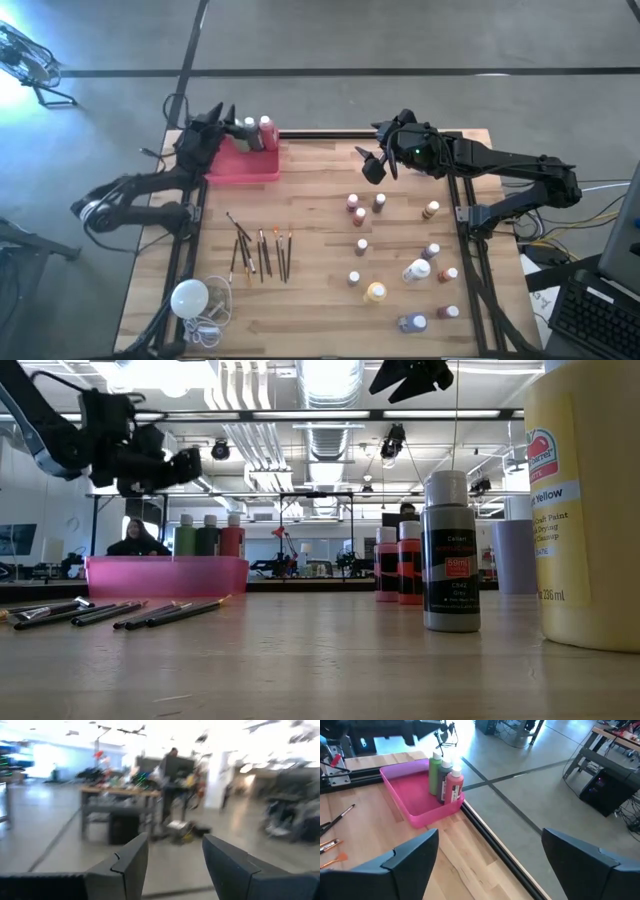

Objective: Pick & Place Paint Supplies
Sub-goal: Put the large white paint bottle into the pink bin

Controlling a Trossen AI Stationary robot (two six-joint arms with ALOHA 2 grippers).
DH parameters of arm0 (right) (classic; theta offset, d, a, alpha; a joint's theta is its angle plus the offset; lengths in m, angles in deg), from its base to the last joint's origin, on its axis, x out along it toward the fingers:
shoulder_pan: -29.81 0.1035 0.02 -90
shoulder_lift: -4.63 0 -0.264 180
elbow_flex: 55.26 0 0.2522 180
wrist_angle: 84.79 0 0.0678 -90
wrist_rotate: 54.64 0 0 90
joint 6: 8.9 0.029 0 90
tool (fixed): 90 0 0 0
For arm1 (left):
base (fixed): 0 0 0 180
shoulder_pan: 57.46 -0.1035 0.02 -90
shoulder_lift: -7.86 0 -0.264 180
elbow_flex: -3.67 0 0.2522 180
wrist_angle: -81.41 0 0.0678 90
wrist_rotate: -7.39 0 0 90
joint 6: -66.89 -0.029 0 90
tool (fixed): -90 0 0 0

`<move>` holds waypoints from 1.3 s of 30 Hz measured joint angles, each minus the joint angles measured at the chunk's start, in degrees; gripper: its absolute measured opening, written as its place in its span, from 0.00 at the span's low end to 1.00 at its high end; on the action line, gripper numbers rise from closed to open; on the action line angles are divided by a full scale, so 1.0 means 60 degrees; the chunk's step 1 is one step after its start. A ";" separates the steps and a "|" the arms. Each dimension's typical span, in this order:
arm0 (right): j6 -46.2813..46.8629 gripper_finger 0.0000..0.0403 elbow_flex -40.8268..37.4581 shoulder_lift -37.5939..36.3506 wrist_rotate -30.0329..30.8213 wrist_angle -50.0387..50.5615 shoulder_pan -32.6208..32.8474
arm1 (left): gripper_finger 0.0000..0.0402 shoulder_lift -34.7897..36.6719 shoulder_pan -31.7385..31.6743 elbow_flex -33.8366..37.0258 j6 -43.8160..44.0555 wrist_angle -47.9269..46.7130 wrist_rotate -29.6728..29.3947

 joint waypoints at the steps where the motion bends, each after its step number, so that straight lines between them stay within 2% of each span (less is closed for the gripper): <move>1: -0.0004 0.85 0.0000 0.0000 0.0001 0.0002 -0.0002 | 0.48 0.0224 0.0010 0.0000 0.0101 -0.0014 0.0345; 8: 0.0010 0.79 0.0000 0.0000 0.0000 0.0002 0.0002 | 0.48 0.1487 0.0029 -0.0152 0.1171 -0.0029 0.3375; 13: 0.0005 0.76 0.0000 0.0000 0.0003 0.0002 -0.0002 | 0.48 0.1932 0.0109 -0.0329 0.2177 -0.0032 0.5492; 18: -0.0005 0.72 0.0000 0.0000 0.0000 0.0002 0.0001 | 0.48 0.2003 0.0750 -0.0451 0.2949 -0.0055 0.6877; 22: 0.0003 0.70 0.0000 0.0000 0.0000 0.0002 0.0001 | 0.48 0.1960 0.1815 -0.0486 0.2288 -0.0514 0.6740; 31: -0.0002 0.64 0.0000 0.0000 0.0000 0.0002 0.0001 | 0.48 0.1922 0.4294 -0.1386 0.0328 -0.2969 0.4973; 35: 0.0000 0.61 0.0000 0.0000 0.0000 0.0002 -0.0002 | 0.48 0.1826 0.4961 -0.1695 0.0010 -0.3610 0.4608; 39: 0.0007 0.59 0.0000 0.0000 0.0000 0.0000 -0.0002 | 0.48 0.1741 0.5263 -0.1734 -0.0069 -0.3619 0.4527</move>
